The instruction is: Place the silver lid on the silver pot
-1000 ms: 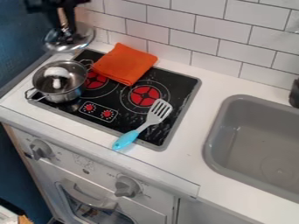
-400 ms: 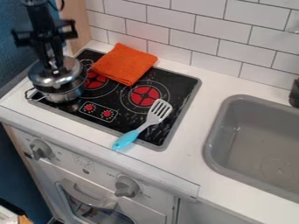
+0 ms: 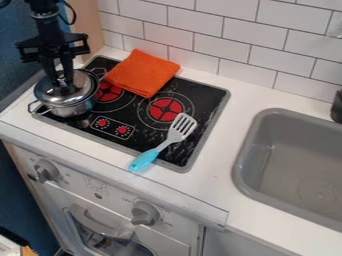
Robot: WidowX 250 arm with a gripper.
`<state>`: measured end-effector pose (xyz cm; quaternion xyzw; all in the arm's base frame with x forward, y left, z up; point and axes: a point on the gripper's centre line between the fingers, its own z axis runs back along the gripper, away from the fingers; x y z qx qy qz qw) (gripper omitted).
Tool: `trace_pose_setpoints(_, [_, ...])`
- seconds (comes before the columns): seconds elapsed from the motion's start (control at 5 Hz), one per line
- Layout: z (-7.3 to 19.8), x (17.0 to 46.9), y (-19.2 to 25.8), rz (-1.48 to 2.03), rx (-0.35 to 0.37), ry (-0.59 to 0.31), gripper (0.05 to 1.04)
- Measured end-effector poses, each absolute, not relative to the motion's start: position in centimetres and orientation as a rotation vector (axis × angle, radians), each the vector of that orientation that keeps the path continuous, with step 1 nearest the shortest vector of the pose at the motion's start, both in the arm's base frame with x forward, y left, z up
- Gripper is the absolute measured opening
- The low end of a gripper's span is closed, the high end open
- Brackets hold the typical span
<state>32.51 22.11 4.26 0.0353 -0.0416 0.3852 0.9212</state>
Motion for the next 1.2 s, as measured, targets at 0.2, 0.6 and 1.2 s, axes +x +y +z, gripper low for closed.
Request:
trace_pose_setpoints(0.2, [4.1,32.8,22.2,0.793,0.071,-0.092,0.28])
trace_pose_setpoints(0.6, [4.1,33.6,21.5,0.772,0.02,-0.102,0.635])
trace_pose_setpoints(1.2, [5.5,33.3,20.4,0.781,0.012,-0.097,1.001])
